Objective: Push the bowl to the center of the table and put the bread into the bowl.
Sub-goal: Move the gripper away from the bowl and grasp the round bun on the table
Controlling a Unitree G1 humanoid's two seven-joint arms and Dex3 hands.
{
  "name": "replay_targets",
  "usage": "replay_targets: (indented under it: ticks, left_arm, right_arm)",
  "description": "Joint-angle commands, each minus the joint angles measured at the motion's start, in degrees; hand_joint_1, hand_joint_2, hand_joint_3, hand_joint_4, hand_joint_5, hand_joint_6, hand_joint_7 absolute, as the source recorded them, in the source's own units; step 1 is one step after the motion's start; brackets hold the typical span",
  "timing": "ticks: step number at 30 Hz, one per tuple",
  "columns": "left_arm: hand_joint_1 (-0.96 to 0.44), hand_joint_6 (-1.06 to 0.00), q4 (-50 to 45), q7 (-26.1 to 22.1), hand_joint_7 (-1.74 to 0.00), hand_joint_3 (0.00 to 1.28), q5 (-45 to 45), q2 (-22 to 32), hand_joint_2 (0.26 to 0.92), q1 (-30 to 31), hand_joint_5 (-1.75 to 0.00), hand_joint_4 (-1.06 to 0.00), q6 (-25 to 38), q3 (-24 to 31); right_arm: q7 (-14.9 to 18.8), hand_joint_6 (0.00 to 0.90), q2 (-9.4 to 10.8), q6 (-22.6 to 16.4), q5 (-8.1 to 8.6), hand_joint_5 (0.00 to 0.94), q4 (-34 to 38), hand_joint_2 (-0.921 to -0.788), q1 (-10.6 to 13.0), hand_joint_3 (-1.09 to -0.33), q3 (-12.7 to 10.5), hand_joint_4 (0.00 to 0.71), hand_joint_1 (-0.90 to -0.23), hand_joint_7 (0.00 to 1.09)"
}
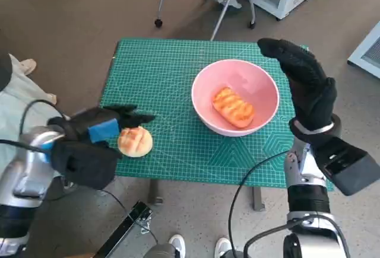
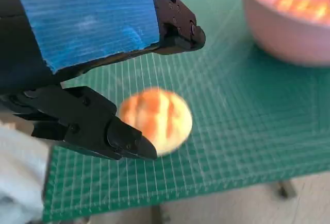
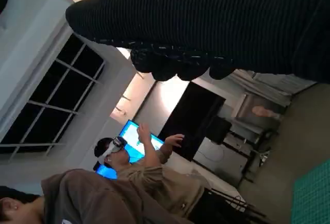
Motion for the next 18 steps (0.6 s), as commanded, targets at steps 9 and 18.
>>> replay_targets:
  ticks: [9,18]
  left_arm:
    - [-0.05,-0.50,15.43,9.20,-0.07,0.02,7.08,-4.82,0.860,-4.29,-0.07,-0.46,-8.37,-6.55]
    - [-0.04,-0.57,23.16,11.70,-1.11,0.14,7.71,-4.72,0.917,-7.65,-1.11,-0.57,-14.40,-7.72]
  right_arm:
    - [0.60,0.039,-0.19,0.65,0.39,0.003,-0.13,-0.921,0.46,-0.630,-0.49,0.368,-0.546,0.86]
    - [0.05,0.038,-0.08,0.52,-0.21,0.003,-1.17,-0.921,1.09,-0.633,-0.39,0.367,-0.545,0.87]
